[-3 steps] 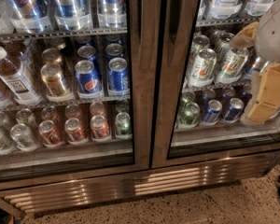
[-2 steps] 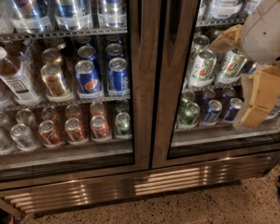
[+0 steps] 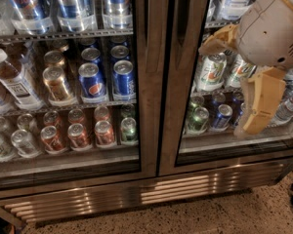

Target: Open right fridge door

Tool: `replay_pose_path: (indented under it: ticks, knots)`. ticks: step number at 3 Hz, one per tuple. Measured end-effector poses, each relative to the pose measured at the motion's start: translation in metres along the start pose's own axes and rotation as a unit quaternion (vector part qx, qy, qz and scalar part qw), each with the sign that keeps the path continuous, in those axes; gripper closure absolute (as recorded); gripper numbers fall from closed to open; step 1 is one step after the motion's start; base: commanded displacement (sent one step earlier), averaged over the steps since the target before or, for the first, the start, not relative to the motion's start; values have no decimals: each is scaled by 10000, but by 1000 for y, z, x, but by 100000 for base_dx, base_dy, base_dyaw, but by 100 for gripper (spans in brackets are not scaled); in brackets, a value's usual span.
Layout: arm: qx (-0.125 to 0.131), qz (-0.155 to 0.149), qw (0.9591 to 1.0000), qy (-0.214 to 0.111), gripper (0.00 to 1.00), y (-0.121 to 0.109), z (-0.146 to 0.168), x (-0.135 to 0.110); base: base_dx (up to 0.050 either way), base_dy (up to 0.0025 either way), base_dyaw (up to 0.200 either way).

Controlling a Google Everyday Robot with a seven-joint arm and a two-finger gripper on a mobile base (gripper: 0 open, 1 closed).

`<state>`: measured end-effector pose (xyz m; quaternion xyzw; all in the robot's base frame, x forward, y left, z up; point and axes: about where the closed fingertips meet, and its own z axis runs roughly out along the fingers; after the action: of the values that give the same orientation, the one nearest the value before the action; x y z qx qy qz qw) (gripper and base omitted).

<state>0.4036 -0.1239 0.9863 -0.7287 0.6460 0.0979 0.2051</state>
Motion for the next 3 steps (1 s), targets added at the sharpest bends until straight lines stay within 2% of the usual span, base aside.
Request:
replay_pose_path:
  ticks: [1,2,3]
  knots:
    - [95,-97,9985,-528,0,-5,4,9,0,0,0]
    - [307,-368,9884,-1439,0,-24,4,28,0,0,0]
    - [478,-758,9749,-2036,0,-45,-2,30,0,0,0]
